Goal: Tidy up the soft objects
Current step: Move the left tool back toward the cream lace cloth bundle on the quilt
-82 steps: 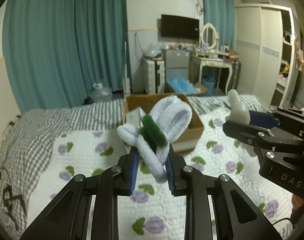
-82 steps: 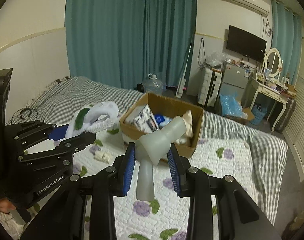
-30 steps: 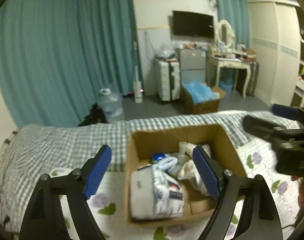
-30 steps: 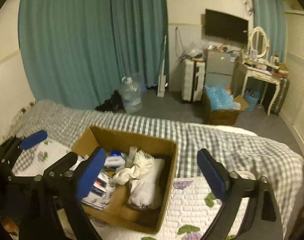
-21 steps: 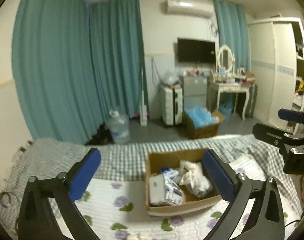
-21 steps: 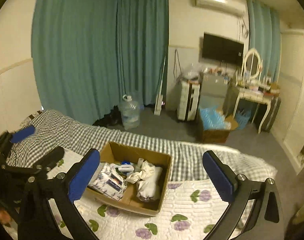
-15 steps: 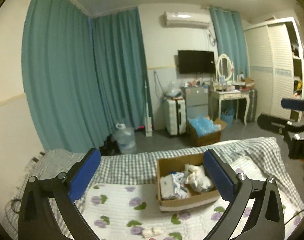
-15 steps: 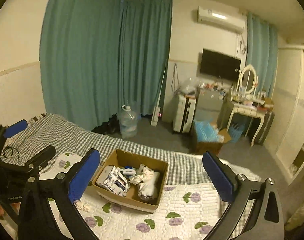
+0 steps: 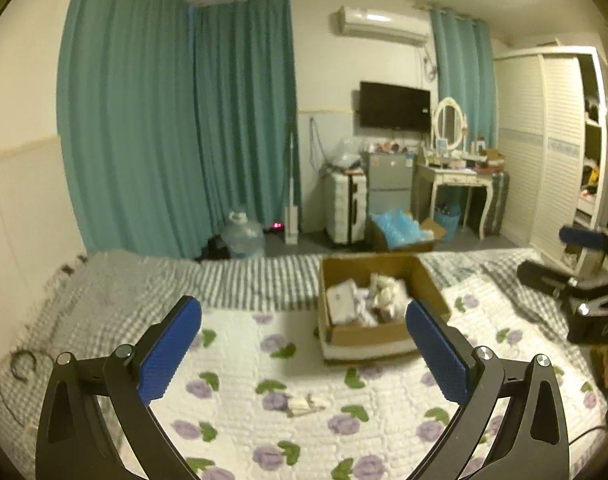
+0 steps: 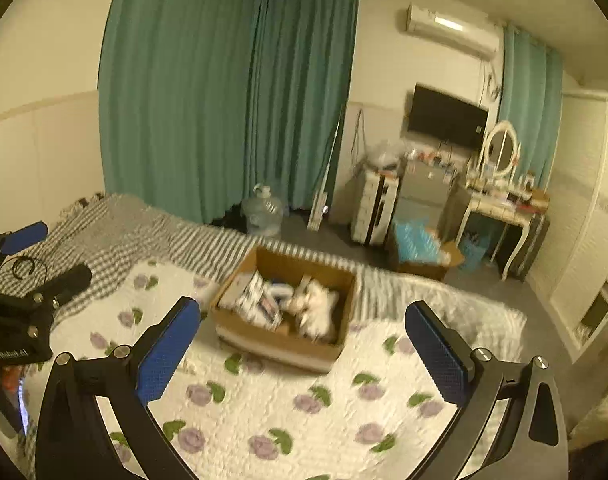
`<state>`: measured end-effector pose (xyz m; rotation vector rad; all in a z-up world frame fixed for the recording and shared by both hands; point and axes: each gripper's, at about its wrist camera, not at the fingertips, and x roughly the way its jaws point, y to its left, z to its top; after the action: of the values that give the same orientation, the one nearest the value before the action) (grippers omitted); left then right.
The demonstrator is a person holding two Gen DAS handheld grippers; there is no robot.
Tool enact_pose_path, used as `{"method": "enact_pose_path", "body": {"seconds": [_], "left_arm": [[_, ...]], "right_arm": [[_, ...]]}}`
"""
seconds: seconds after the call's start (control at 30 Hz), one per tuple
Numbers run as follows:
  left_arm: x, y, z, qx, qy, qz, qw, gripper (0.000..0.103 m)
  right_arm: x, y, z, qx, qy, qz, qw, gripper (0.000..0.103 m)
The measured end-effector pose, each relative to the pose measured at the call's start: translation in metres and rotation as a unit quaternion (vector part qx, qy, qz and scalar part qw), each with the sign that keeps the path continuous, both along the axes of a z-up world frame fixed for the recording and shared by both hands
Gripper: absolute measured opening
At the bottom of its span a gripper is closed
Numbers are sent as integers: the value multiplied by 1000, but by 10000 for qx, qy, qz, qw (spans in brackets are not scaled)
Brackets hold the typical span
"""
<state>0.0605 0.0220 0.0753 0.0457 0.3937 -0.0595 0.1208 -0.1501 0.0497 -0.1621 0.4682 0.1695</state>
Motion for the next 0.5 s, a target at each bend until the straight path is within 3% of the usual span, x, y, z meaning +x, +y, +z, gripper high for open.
{"method": "enact_pose_path", "body": {"seconds": [0.23, 0.37, 0.5], "left_arm": [[36, 12, -78, -280, 610, 194, 9976, 103], [65, 16, -127, -456, 1215, 386, 9908, 103], [90, 12, -164, -220, 1589, 507, 9857, 103]], "right_arm": [[53, 8, -89, 125, 646, -37, 9978, 103], [86, 11, -134, 247, 1106, -88, 9935, 103], [115, 14, -172, 200, 1390, -143, 9900, 103]]}}
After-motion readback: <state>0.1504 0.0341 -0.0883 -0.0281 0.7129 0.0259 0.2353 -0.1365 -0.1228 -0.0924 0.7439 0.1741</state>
